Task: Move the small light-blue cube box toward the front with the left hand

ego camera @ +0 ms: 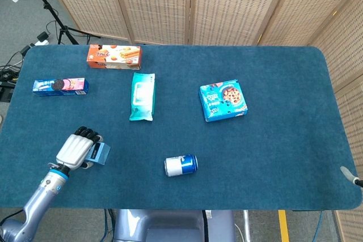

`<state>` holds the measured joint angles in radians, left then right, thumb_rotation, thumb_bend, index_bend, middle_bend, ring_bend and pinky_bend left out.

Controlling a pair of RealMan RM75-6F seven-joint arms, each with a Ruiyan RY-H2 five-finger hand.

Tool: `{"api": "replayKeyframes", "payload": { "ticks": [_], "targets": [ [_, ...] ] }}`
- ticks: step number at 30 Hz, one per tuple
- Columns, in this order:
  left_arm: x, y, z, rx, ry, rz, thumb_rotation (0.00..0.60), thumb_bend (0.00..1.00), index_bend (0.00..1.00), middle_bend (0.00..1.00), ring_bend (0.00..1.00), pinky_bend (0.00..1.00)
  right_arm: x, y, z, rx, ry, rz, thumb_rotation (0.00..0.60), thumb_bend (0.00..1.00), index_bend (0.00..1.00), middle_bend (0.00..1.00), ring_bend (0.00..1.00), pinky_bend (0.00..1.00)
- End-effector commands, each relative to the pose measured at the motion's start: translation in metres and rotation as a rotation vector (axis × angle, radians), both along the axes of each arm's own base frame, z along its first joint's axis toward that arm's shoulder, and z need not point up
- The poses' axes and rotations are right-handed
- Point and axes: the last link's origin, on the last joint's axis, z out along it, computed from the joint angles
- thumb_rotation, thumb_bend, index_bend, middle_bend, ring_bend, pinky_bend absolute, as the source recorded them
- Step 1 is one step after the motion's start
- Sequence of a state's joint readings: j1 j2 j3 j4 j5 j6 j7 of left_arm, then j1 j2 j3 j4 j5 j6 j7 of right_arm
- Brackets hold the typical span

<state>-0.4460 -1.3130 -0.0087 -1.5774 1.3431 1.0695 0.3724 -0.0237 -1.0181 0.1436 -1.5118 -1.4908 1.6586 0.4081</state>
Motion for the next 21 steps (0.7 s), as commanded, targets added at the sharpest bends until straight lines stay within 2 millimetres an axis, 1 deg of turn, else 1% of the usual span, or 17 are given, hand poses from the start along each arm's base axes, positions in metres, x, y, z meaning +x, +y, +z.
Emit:
{"api": "replayKeyframes", "payload": {
  "ticks": [1,5,8,10,11,12,14,15,17,19,21],
  "targets": [
    [0.0,0.001,0.005,0.015,-0.012,0.006,0.6,0.16,0.49,0.44,0.32,0.27,0.0,0.0,0.0,0.0,0.0,0.002,0.6,0.0,0.0,0.0,0.0,0.0],
    [0.003,0.004,0.014,0.05,-0.09,0.006,0.6,0.17,0.49,0.44,0.32,0.27,0.001,0.0,-0.001,0.0,0.0,0.002,0.6,0.0,0.0,0.0,0.0,0.0],
    [0.007,0.003,0.024,0.085,-0.261,0.006,0.6,0.17,0.49,0.44,0.32,0.27,0.001,0.0,-0.001,0.001,0.001,0.003,0.6,0.0,0.0,0.0,0.0,0.0],
    [0.007,0.002,0.026,0.084,-0.421,0.028,0.6,0.17,0.49,0.44,0.32,0.27,0.001,0.0,-0.001,0.001,0.001,0.005,0.6,0.0,0.0,0.0,0.0,0.0],
    [0.006,0.002,0.028,0.074,-0.536,0.051,0.6,0.17,0.49,0.44,0.32,0.27,0.001,0.001,-0.001,0.002,0.002,0.006,0.6,0.0,0.0,0.0,0.0,0.0],
    [0.002,0.003,0.029,0.061,-0.681,0.082,0.6,0.17,0.49,0.44,0.32,0.27,0.002,0.001,-0.002,0.003,0.003,0.007,0.6,0.0,0.0,0.0,0.0,0.0],
    [-0.004,0.003,0.03,0.045,-0.801,0.108,0.6,0.16,0.49,0.44,0.32,0.27,0.002,0.001,-0.002,0.004,0.004,0.007,0.6,0.0,0.0,0.0,0.0,0.0],
    [-0.011,0.003,0.029,0.022,-0.911,0.139,0.6,0.16,0.49,0.44,0.32,0.27,0.002,0.001,-0.002,0.004,0.004,0.007,0.6,0.0,0.0,0.0,0.0,0.0],
    [-0.018,0.002,0.026,-0.01,-1.027,0.186,0.6,0.16,0.49,0.44,0.32,0.27,0.002,0.001,-0.002,0.004,0.005,0.008,0.6,0.0,0.0,0.0,0.0,0.0],
    [-0.031,0.002,0.023,-0.056,-1.177,0.249,0.6,0.16,0.49,0.44,0.32,0.27,0.002,0.001,-0.003,0.006,0.007,0.009,0.6,0.0,0.0,0.0,0.0,0.0],
    [-0.039,0.002,0.019,-0.081,-1.248,0.285,0.6,0.16,0.49,0.44,0.32,0.27,0.003,0.001,-0.003,0.007,0.008,0.009,0.6,0.0,0.0,0.0,0.0,0.0]
  ]
}}
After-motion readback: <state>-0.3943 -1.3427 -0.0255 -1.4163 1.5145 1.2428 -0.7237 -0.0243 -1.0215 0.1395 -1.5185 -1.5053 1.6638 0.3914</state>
